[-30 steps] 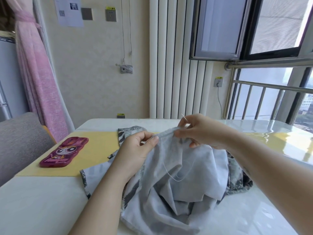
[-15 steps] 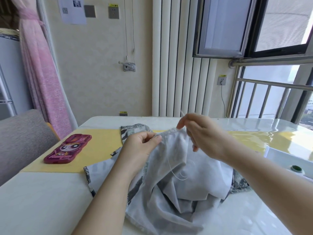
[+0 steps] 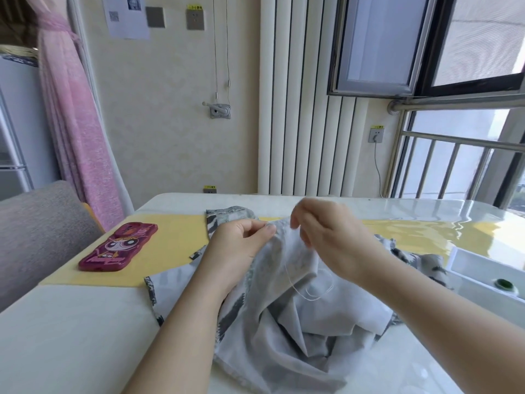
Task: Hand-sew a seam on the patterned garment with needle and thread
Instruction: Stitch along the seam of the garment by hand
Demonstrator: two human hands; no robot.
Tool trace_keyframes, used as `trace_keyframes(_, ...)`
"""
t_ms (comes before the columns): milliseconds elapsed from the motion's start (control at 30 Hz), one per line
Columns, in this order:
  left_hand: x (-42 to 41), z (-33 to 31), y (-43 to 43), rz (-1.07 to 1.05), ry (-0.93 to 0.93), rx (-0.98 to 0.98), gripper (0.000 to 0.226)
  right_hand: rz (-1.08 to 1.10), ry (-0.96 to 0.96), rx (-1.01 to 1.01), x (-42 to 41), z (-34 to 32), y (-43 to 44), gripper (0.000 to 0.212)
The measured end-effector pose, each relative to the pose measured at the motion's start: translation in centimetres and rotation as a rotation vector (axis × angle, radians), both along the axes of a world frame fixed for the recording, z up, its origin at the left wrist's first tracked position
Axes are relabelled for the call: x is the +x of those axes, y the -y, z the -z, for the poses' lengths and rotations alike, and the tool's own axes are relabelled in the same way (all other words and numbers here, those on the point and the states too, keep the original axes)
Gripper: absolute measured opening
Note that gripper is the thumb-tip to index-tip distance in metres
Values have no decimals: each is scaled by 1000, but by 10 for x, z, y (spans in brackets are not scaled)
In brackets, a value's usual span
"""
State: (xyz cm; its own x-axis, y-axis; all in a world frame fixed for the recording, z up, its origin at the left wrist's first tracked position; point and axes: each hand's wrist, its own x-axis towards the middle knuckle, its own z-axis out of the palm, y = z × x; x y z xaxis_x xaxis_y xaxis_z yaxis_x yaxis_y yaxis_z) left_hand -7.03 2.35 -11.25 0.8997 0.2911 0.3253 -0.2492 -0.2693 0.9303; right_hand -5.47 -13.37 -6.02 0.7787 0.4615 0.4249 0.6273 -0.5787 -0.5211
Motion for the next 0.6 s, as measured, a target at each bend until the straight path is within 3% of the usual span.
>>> trace_keyframes(67,-1,-1,2,40,21,-2,10,-20,69,97,1,-8,-1,27)
trace_keyframes(133,-3,-2,4,87,27,-7,10,-39,76,68,5,-11,-6,26)
trace_keyframes(233,-6,-5,5,140,29,-6,10,-65,-56,-10,13,-11,-7,19)
trace_keyframes(333,-7,-7,3,108,47,38,9,-113,-177,-2,24,-9,0,33)
trace_keyframes(600,-14,-11,-16,103,75,136,26,-154,-189,206,32,-7,4,43)
